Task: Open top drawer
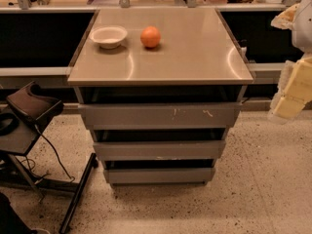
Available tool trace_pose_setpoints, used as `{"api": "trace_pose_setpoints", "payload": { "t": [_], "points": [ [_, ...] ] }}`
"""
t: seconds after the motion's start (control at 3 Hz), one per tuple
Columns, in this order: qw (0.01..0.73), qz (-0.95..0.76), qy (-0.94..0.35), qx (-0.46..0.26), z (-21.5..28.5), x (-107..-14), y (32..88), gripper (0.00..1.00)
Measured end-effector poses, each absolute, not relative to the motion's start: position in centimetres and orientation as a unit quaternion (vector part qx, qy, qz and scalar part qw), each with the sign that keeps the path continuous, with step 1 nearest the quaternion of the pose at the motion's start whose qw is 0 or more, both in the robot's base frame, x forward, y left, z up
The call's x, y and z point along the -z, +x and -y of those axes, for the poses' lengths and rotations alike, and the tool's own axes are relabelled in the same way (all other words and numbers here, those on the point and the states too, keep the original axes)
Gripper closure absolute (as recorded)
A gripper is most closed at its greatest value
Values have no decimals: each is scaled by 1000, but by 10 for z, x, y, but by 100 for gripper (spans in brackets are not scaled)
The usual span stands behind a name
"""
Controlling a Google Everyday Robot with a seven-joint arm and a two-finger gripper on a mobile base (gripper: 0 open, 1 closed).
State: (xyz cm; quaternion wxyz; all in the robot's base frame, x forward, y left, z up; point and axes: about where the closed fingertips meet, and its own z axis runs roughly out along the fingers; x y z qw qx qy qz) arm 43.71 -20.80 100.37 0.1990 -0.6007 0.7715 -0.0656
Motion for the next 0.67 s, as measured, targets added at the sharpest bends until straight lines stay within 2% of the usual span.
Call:
{"api": "trace_pose_setpoints", "payload": {
  "t": [0.67],
  "points": [
    [196,-772,-603,39,210,-981,441,0]
  ]
}}
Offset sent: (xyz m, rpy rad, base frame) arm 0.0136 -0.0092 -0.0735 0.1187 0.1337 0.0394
